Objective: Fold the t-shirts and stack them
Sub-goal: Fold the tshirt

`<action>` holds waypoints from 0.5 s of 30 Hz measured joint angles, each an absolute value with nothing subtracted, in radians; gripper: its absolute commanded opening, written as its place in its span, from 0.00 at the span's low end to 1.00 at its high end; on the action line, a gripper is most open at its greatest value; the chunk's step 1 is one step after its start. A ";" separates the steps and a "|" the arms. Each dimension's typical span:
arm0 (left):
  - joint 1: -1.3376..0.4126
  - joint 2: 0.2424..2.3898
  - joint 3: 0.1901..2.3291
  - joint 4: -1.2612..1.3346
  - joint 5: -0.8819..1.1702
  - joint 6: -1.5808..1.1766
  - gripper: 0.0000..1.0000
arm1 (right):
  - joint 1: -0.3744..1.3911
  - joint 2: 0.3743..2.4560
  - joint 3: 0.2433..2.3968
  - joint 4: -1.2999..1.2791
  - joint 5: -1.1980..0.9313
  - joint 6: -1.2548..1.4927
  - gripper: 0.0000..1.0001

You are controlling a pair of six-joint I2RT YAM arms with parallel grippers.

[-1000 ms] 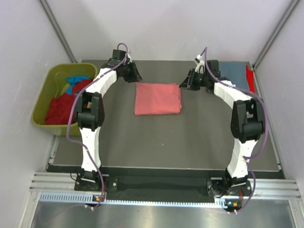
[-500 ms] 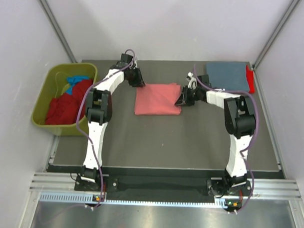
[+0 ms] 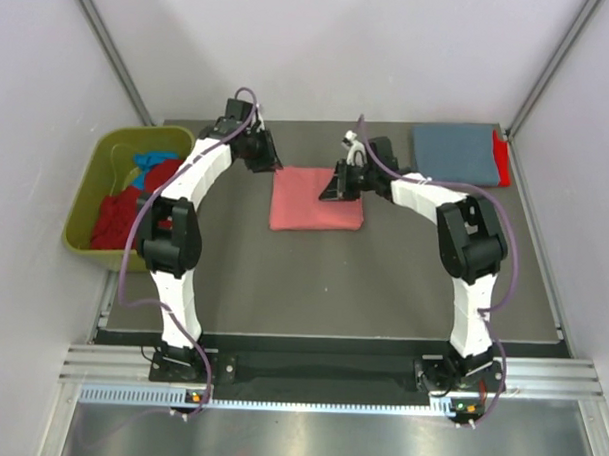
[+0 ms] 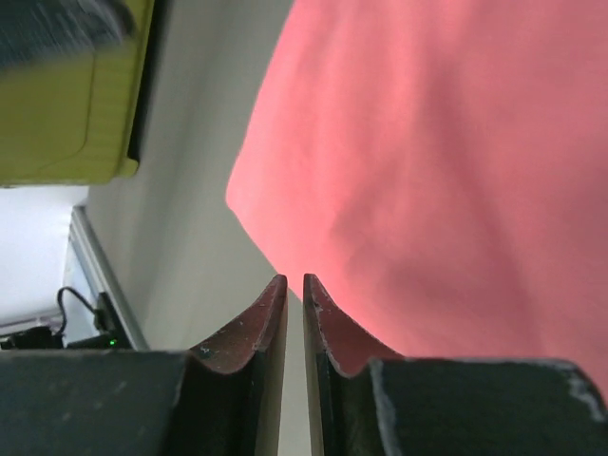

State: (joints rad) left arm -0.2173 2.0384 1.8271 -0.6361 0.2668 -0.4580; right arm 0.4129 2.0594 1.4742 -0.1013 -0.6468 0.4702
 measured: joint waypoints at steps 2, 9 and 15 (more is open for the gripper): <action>-0.237 1.997 1.730 -0.599 0.276 -0.474 0.29 | 0.439 2.101 1.506 -0.082 -0.661 0.484 0.13; -0.289 1.995 1.430 -0.571 0.256 -0.524 0.29 | 0.448 2.251 1.541 -0.081 -0.664 0.491 0.13; -0.292 1.998 1.413 -0.595 0.181 -0.528 0.29 | 0.447 2.239 1.569 -0.131 -0.661 0.469 0.16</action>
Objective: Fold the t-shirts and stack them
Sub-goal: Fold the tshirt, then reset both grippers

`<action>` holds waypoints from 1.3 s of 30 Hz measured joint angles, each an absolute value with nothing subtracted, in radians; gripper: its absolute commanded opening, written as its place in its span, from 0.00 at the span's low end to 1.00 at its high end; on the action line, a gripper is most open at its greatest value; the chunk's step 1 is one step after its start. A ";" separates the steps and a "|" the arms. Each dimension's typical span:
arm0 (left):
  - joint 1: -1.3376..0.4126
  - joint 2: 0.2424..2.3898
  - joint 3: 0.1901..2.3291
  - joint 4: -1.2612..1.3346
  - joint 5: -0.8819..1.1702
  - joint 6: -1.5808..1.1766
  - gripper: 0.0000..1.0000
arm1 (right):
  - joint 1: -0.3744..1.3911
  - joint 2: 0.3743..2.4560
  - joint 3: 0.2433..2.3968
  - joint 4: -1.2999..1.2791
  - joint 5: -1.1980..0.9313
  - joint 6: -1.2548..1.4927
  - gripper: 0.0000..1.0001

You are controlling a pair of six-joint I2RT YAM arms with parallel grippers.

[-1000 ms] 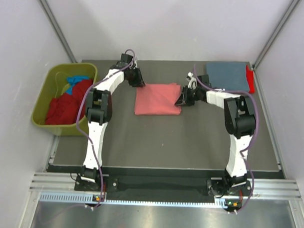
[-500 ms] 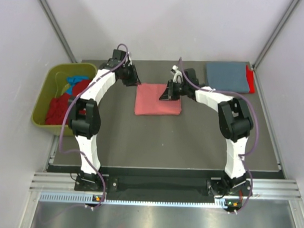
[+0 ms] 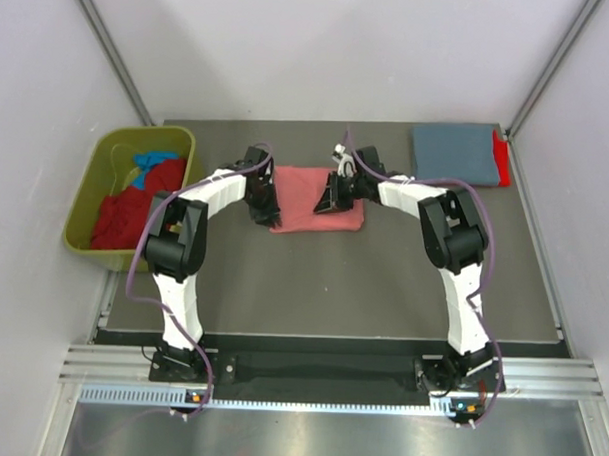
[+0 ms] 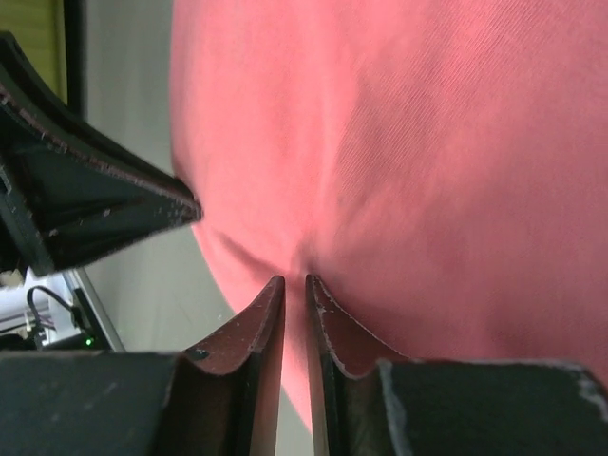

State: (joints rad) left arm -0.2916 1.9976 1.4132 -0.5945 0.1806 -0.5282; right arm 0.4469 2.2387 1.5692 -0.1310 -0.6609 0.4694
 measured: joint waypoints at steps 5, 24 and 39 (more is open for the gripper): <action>-0.292 1.957 1.451 -0.668 0.115 -0.503 0.30 | 0.444 2.125 1.531 -0.209 -0.616 0.447 0.26; -0.292 1.142 1.232 -0.484 0.494 -0.422 0.90 | 0.442 1.115 1.205 -0.551 -0.159 0.395 1.00; -0.292 1.053 1.070 -0.414 0.496 -0.474 0.98 | 0.442 0.869 1.101 -0.630 0.086 0.438 1.00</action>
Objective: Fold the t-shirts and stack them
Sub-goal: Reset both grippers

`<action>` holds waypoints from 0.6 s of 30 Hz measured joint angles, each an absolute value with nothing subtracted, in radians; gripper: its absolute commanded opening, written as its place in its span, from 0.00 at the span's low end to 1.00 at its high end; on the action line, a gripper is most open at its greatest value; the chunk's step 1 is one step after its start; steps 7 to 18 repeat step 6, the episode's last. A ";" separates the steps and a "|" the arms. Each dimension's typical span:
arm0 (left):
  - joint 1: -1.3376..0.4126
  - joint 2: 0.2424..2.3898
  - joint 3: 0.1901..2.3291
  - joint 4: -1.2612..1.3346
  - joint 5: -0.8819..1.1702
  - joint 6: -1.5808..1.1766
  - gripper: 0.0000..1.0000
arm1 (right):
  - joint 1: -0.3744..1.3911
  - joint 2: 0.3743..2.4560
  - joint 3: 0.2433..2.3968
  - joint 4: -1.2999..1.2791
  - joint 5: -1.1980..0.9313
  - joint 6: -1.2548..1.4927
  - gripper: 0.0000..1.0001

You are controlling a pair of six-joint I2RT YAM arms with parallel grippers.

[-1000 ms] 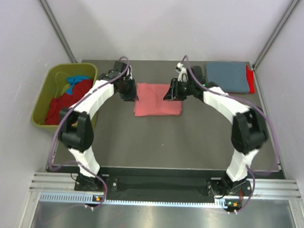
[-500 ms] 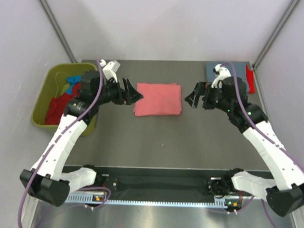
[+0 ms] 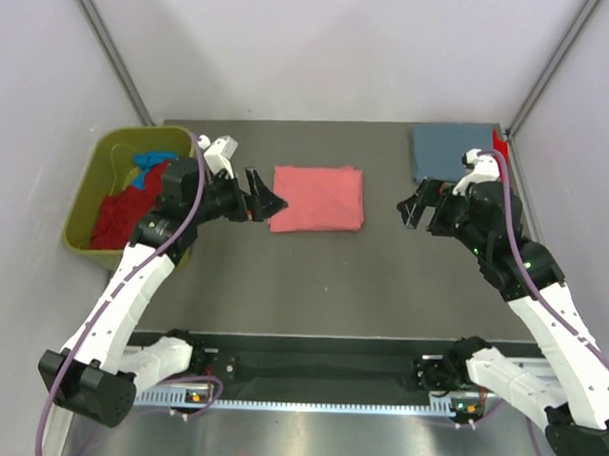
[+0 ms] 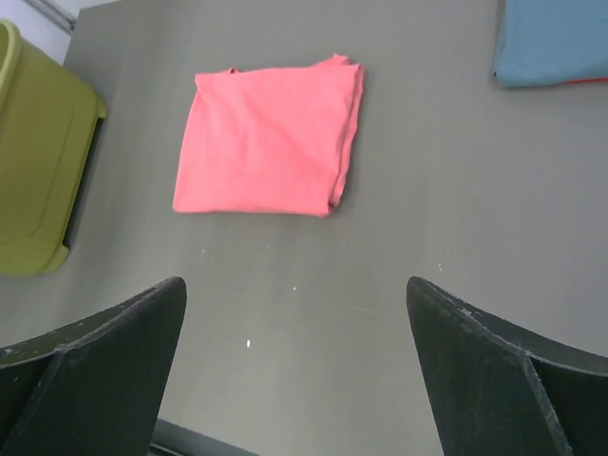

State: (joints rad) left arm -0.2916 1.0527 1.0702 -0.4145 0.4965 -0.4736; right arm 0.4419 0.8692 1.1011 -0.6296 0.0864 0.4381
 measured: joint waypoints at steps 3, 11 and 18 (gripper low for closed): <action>-0.292 1.037 1.069 -0.381 0.492 -0.486 0.99 | 0.442 0.863 1.100 -0.628 0.100 0.437 1.00; -0.292 1.024 1.069 -0.351 0.485 -0.496 0.98 | 0.442 0.866 1.100 -0.629 0.109 0.436 1.00; -0.292 1.024 1.069 -0.351 0.485 -0.496 0.98 | 0.442 0.866 1.100 -0.629 0.109 0.436 1.00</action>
